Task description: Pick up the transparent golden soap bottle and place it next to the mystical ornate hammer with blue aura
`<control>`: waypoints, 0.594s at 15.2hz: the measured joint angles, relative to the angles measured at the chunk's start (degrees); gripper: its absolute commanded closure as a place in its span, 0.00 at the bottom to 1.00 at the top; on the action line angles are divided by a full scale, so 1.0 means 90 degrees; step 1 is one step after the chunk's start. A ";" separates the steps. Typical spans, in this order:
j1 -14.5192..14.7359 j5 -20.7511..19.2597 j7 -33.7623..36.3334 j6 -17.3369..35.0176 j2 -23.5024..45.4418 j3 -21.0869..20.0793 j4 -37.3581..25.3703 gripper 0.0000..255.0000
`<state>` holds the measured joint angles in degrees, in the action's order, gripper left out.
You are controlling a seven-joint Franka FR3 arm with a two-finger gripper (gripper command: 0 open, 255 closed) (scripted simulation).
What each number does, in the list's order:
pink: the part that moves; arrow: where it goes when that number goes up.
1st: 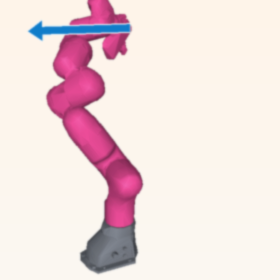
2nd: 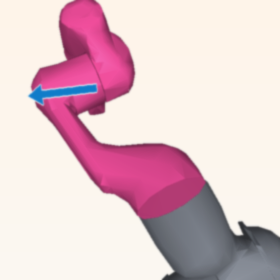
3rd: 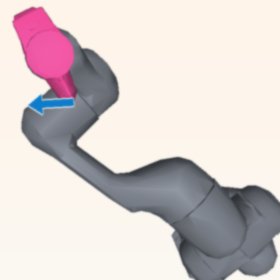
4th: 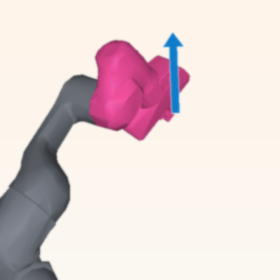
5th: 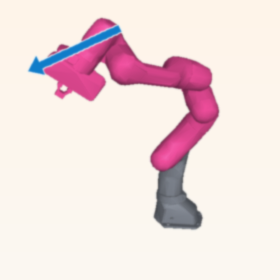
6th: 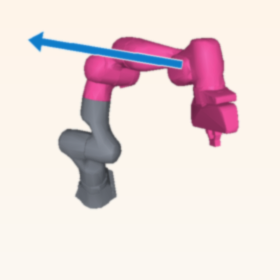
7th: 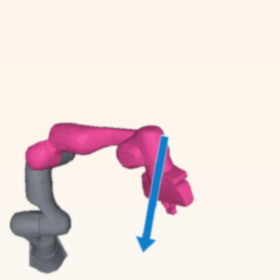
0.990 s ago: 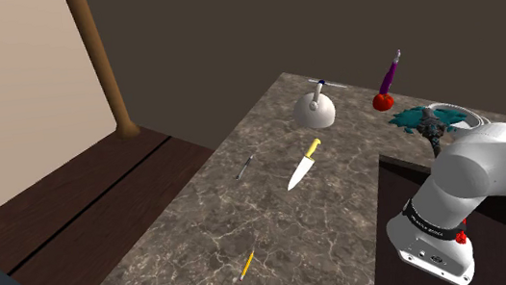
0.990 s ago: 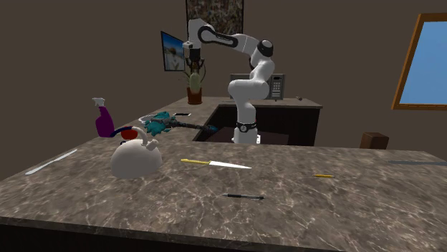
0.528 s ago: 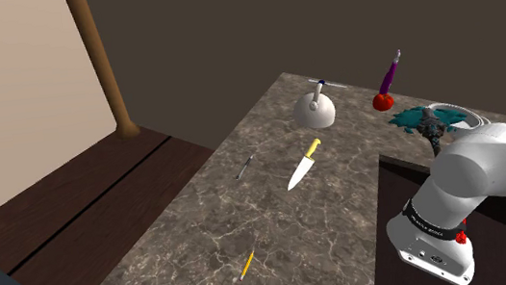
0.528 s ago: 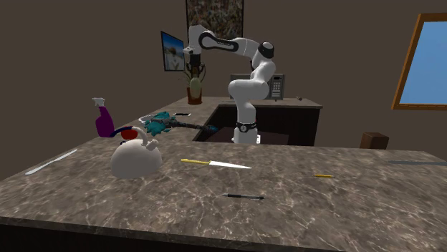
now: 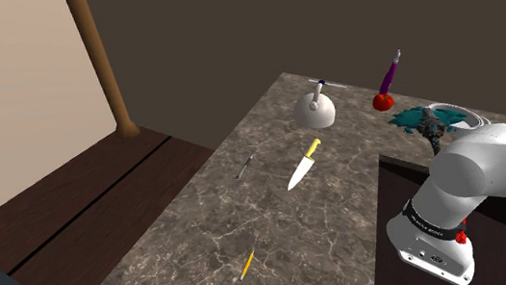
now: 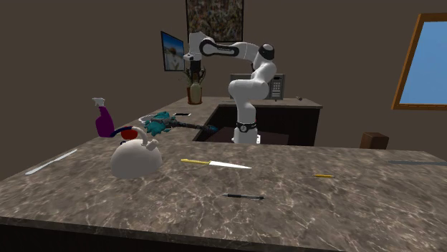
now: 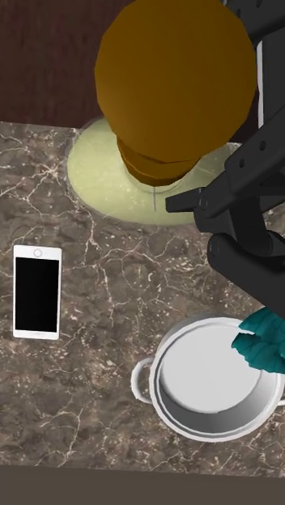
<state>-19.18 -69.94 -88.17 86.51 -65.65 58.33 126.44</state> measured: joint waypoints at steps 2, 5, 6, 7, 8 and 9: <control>-0.0041 -0.0108 0.0043 0.0106 -0.0067 0.0116 0.0144 1.00; -0.0065 -0.0251 0.0134 0.0251 -0.0133 0.0283 0.0327 1.00; -0.0087 -0.0296 0.0150 0.0291 -0.0160 0.0330 0.0386 1.00; -0.0108 -0.0343 0.0182 0.0336 -0.0187 0.0377 0.0460 1.00; -0.0110 -0.0392 0.0196 0.0379 -0.0203 0.0437 0.0494 1.00; -0.0108 -0.0446 0.0239 0.0432 -0.0218 0.0503 0.0555 1.00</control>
<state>-20.16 -73.95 -86.02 90.40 -67.61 62.86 131.44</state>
